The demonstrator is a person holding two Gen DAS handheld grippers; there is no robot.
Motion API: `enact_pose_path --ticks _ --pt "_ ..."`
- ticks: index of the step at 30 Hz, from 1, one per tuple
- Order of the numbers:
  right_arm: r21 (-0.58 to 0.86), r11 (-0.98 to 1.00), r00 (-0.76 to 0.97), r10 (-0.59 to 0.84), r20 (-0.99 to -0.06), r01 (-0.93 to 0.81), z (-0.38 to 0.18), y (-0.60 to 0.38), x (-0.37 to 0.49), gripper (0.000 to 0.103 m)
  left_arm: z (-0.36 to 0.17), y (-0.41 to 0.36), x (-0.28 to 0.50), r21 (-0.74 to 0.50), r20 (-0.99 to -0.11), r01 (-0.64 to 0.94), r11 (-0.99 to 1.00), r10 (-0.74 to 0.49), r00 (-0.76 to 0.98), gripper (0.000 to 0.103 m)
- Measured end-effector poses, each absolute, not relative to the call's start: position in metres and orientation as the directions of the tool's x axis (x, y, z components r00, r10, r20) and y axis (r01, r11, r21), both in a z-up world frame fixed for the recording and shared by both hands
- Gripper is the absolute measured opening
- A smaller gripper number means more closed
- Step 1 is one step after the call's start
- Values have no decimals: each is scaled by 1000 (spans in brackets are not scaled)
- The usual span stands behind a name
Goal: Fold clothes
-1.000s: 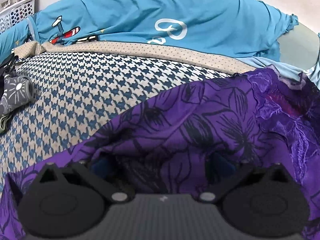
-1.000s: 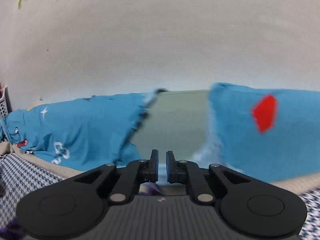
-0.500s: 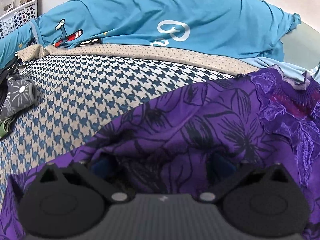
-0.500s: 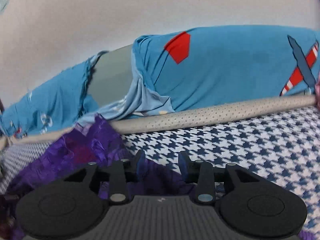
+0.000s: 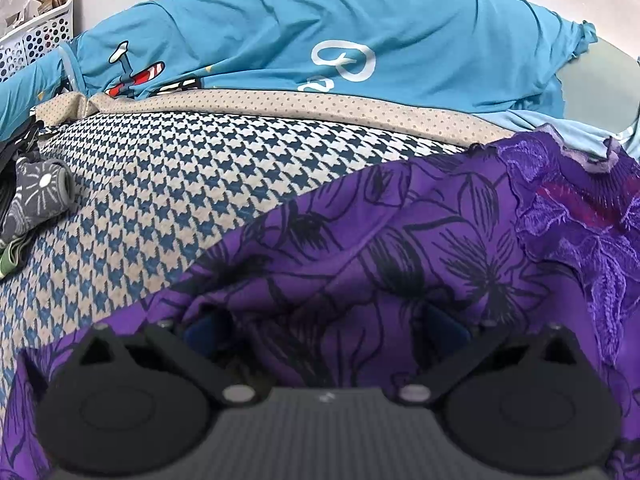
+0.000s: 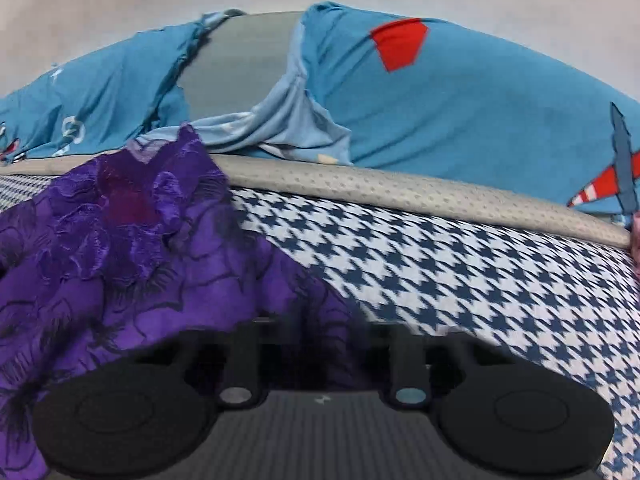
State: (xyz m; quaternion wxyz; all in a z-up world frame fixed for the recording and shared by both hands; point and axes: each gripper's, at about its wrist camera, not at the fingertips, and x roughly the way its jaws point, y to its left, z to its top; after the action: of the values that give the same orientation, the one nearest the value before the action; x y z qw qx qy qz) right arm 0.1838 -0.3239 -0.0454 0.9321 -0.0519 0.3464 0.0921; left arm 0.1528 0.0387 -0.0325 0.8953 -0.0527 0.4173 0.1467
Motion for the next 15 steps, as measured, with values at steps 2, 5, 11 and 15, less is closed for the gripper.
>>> enact_pose_path --ticks 2,5,11,15 --pt "-51 979 756 118 -644 -196 -43 -321 183 6 -32 39 152 23 -762 -307 951 216 611 103" --pt "-73 994 804 25 -594 -85 -32 -331 182 6 -30 40 151 0 -760 -308 951 200 619 103" --pt "21 975 816 -174 -551 222 -13 -375 181 6 -29 41 149 -24 -760 -297 955 176 625 103" --pt "79 961 763 -159 -626 264 -27 -386 189 6 -29 37 148 -5 -762 -286 958 182 622 103"
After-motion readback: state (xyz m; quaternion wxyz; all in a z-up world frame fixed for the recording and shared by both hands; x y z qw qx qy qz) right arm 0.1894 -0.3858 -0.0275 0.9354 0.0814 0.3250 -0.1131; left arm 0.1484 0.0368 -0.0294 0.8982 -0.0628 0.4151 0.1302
